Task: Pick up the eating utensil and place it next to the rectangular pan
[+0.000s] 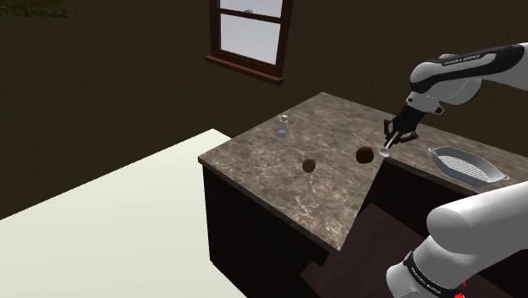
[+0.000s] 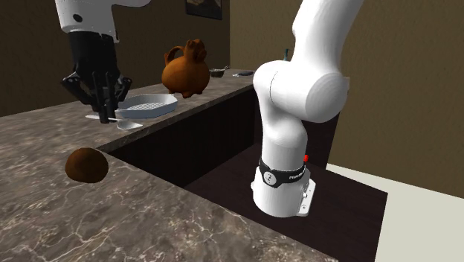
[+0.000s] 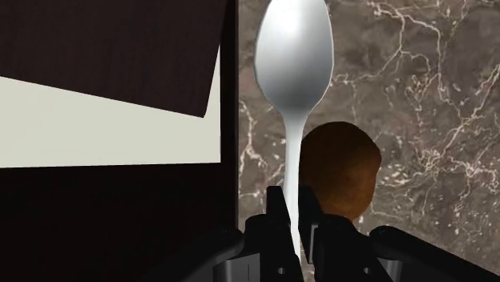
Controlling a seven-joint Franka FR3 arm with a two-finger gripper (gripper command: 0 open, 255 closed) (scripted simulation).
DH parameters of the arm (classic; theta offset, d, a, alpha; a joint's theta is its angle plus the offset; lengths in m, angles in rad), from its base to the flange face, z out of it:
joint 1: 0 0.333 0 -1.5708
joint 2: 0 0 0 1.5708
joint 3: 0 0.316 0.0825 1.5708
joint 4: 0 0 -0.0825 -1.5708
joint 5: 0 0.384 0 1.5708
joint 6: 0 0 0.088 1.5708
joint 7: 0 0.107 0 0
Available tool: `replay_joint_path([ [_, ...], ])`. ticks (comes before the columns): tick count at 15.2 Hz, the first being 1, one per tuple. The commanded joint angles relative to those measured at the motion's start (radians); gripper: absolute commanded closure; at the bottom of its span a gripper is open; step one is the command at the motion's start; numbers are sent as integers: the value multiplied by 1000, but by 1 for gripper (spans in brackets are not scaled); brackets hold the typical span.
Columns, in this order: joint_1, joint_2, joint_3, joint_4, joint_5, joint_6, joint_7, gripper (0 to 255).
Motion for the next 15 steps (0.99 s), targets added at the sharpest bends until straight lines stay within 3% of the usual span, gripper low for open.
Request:
replay_joint_path([
  [1,-9,52,-36,54,0,-10,-49,255],
  [9,-38,317,-161,327,70,-66,-249,255],
  [15,-100,546,-217,582,171,-150,-395,255],
])
